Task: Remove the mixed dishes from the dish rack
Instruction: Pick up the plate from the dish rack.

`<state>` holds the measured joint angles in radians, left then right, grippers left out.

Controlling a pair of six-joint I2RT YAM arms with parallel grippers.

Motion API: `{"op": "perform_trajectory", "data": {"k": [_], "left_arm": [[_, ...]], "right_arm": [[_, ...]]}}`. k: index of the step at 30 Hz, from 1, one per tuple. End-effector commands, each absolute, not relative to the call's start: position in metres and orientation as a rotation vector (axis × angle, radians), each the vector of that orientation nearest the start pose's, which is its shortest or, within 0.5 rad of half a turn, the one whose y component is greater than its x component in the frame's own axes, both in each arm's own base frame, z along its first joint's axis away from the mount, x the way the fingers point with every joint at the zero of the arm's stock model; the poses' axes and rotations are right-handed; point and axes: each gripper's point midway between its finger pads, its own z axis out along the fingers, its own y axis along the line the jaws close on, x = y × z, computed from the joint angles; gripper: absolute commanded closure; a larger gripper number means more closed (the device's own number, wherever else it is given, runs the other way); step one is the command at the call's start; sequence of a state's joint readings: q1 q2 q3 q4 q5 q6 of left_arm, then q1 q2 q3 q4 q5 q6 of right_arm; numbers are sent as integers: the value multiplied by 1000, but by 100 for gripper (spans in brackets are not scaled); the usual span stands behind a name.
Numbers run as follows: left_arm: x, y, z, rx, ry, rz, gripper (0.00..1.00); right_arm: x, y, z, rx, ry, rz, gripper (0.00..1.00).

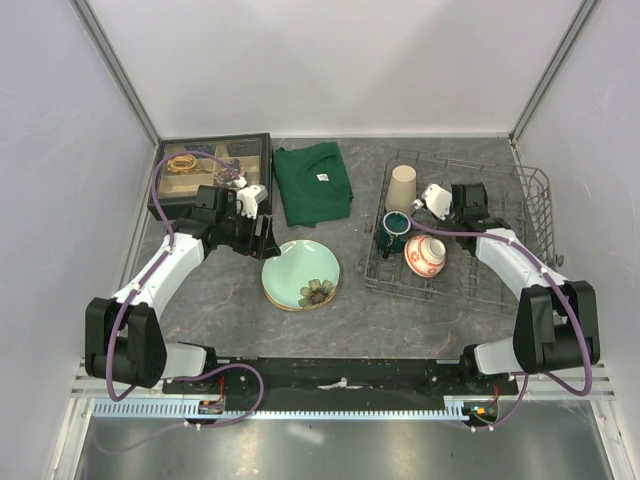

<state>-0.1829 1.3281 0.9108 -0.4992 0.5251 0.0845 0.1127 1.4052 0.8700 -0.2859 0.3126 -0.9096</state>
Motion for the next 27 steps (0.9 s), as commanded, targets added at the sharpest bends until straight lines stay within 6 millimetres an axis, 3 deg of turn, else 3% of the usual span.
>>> {"op": "perform_trajectory", "data": {"k": [1, 17, 26, 27], "left_arm": [[302, -144, 134, 579, 2311, -684, 23], [306, -147, 140, 596, 2291, -695, 23], [306, -172, 189, 792, 2041, -822, 23], [305, -179, 201, 828, 1996, -849, 23]], "right_arm": [[367, -44, 137, -1031, 2160, -745, 89], [362, -48, 198, -1153, 2068, -826, 97], [347, -28, 263, -1095, 1987, -686, 100], [347, -24, 280, -1055, 1964, -652, 99]]}}
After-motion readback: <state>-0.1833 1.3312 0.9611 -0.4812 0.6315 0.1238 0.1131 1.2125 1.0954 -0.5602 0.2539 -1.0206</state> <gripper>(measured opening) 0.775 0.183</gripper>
